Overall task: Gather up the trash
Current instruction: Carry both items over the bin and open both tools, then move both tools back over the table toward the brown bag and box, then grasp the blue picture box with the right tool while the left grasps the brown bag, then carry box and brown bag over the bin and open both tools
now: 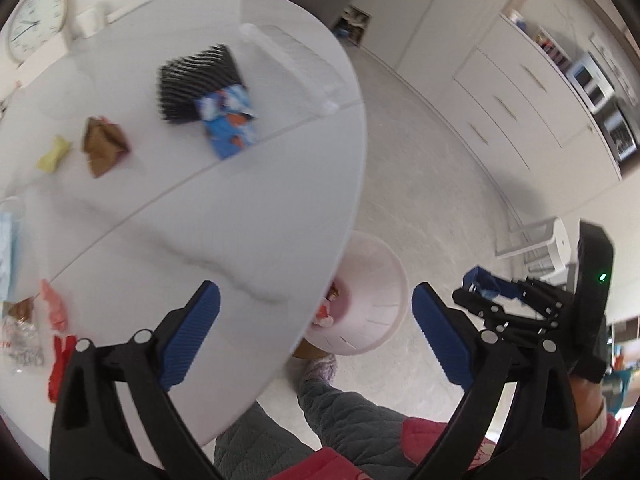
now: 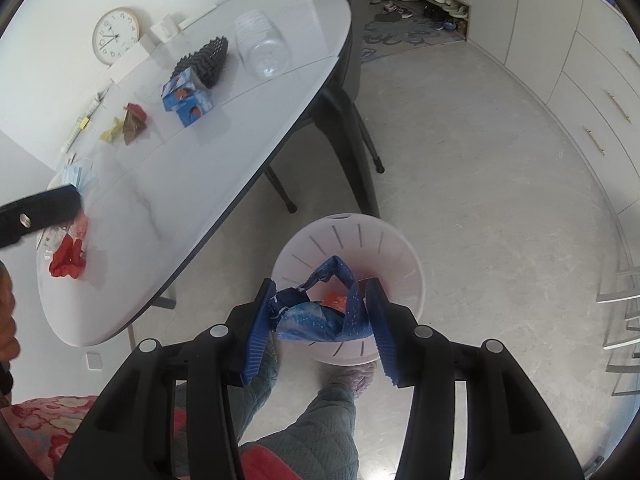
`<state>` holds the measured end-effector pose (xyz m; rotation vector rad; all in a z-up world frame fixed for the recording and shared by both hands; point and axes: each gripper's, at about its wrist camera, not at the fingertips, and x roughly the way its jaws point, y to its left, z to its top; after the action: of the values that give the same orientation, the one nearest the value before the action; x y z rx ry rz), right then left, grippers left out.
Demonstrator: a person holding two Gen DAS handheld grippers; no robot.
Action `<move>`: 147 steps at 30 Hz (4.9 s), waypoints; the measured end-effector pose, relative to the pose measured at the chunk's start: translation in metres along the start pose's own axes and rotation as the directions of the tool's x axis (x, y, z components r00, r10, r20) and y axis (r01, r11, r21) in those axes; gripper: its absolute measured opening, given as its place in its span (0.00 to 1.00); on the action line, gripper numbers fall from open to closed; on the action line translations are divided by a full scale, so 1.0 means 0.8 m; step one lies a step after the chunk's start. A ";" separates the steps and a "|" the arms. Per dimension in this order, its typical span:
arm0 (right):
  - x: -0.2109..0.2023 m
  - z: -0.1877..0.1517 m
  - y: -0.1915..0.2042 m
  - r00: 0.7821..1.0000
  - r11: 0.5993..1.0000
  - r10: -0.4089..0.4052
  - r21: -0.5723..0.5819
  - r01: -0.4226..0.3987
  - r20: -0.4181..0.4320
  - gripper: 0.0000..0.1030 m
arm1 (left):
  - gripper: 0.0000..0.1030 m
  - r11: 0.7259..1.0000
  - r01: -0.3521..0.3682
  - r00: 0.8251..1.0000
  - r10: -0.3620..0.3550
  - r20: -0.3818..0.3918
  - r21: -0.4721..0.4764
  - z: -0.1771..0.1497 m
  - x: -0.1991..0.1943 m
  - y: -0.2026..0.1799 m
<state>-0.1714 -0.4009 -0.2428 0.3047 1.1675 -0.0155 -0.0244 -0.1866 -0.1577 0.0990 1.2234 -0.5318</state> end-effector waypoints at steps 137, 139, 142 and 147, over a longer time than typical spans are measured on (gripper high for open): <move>-0.053 0.024 -0.025 0.979 0.976 -0.160 0.166 0.138 0.124 0.49 | 0.52 0.954 0.099 0.994 -0.081 -0.073 0.282 0.029 0.068 -0.093; -0.055 0.018 -0.038 0.980 0.975 -0.161 0.175 0.140 0.118 0.49 | 0.52 0.954 0.103 0.993 -0.081 -0.086 0.283 0.021 0.075 -0.107; -0.057 0.011 -0.052 0.981 0.974 -0.159 0.181 0.137 0.113 0.49 | 0.52 0.953 0.101 0.992 -0.076 -0.097 0.287 0.014 0.086 -0.122; -0.058 0.006 -0.064 0.982 0.977 -0.154 0.168 0.135 0.107 0.49 | 0.52 0.953 0.083 0.993 -0.054 -0.108 0.290 0.003 0.100 -0.135</move>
<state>-0.1944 -0.4581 -0.2109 0.3554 1.0694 -0.2531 -0.0508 -0.3088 -0.2071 0.3399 1.2401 -0.7764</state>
